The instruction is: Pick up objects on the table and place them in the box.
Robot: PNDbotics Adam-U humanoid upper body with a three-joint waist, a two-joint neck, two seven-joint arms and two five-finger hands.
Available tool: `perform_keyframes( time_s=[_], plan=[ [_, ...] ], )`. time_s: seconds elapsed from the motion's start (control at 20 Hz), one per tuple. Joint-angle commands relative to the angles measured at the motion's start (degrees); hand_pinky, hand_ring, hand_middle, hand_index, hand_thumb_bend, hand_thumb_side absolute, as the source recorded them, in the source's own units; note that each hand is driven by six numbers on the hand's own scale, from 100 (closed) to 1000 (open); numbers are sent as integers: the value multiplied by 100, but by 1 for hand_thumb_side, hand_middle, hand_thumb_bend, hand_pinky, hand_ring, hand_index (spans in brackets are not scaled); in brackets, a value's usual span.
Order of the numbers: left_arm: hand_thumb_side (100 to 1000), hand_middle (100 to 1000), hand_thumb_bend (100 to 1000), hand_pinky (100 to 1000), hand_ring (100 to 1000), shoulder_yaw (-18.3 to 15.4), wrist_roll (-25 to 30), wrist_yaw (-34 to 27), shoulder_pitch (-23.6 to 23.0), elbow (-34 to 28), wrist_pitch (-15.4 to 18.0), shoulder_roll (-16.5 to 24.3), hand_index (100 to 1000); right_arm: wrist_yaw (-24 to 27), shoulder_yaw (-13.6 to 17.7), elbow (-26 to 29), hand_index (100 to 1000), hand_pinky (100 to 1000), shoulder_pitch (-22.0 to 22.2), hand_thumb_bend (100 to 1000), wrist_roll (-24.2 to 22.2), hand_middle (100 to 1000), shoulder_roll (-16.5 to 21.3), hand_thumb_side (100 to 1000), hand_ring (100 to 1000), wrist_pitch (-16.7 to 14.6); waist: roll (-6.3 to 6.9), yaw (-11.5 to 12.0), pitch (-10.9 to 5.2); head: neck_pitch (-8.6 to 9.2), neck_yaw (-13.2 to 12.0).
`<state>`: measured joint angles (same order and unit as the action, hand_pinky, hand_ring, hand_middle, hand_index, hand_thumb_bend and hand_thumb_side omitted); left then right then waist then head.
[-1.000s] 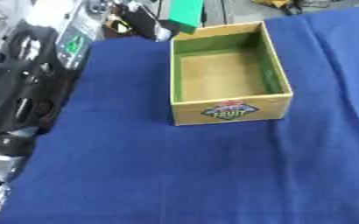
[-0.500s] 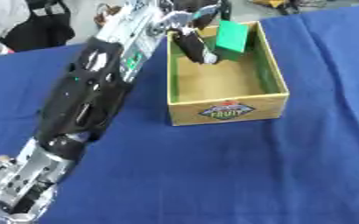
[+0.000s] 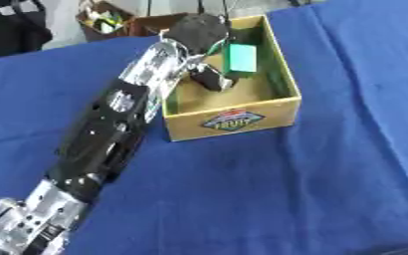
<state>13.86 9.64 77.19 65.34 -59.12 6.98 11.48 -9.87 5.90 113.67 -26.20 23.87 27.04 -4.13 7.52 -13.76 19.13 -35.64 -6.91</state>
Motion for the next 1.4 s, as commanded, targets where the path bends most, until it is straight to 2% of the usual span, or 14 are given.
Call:
perform_keyframes(
  time_s=[0.05, 0.15, 0.35, 0.4, 0.45, 0.55, 0.7, 0.9, 1.0, 1.1, 1.25, 1.3, 1.4],
  plan=[
    [1000, 874, 447, 889, 888, -107, 45, 224, 115, 30, 93, 35, 1000, 59, 10, 92, 740, 729, -38, 100, -14, 730, 89, 876, 765, 11, -35, -6, -102, 49, 9],
    [1000, 889, 564, 911, 909, -160, 143, 307, 115, 28, 64, 37, 1000, 58, 10, 92, 740, 729, -31, 100, -16, 730, 86, 876, 765, 17, -26, -7, -107, 47, -7],
    [1000, 898, 667, 900, 924, -257, 215, 280, 100, 35, 58, 32, 1000, 60, 15, 92, 740, 729, -32, 100, -5, 730, 81, 876, 765, 18, -12, -26, -112, 61, -30],
    [1000, 898, 714, 891, 922, -283, 206, 226, 97, 21, 75, 34, 1000, 61, 17, 92, 741, 730, -31, 100, -3, 730, 80, 876, 765, 19, -9, -30, -112, 57, -21],
    [1000, 905, 798, 889, 924, -312, 197, 164, 96, 5, 88, 39, 1000, 62, 18, 92, 740, 730, -31, 100, -1, 730, 78, 876, 765, 20, -7, -35, -111, 53, -15],
    [1000, 887, 833, 865, 908, -381, 202, 19, 103, -28, 105, 59, 1000, 63, 15, 92, 740, 730, -32, 100, -4, 730, 75, 876, 766, 21, -4, -48, -111, 46, -7],
    [1000, 844, 740, 828, 877, -498, 190, -302, 126, -226, 34, 138, 1000, 60, 26, 92, 740, 730, -4, 100, 7, 730, 80, 875, 766, 33, 1, -33, -113, 33, 21],
    [1000, 760, 583, 704, 793, -630, -123, -988, 132, -893, -213, 287, 941, 58, 39, 92, 740, 730, 38, 100, 31, 730, 84, 873, 766, 56, 10, 14, -129, 16, 61],
    [1000, 708, 404, 615, 735, -680, -433, -1428, 105, -1341, -400, 391, 904, 53, 44, 92, 740, 731, 58, 100, 41, 730, 93, 873, 766, 63, 13, 41, -140, 4, 79],
    [1000, 668, 294, 561, 691, -744, -775, -1864, 53, -1809, -632, 507, 877, 44, 54, 92, 740, 731, 82, 100, 51, 730, 107, 874, 766, 70, 12, 74, -149, -12, 102],
    [1000, 613, 208, 479, 629, -802, -1073, -2430, -63, -2388, -938, 661, 851, 29, 77, 92, 740, 731, 121, 100, 77, 730, 132, 873, 766, 76, 4, 131, -162, -37, 145],
    [1000, 560, 122, 380, 567, -817, -1096, -2605, -99, -2525, -1023, 671, 813, 23, 88, 92, 740, 730, 134, 100, 89, 730, 142, 873, 766, 78, -2, 156, -166, -53, 162],
    [985, 529, 100, 348, 538, -852, -1134, -3024, -177, -2833, -1154, 680, 787, 12, 107, 92, 741, 730, 152, 100, 114, 730, 163, 874, 765, 79, -16, 214, -179, -105, 167]
  ],
)
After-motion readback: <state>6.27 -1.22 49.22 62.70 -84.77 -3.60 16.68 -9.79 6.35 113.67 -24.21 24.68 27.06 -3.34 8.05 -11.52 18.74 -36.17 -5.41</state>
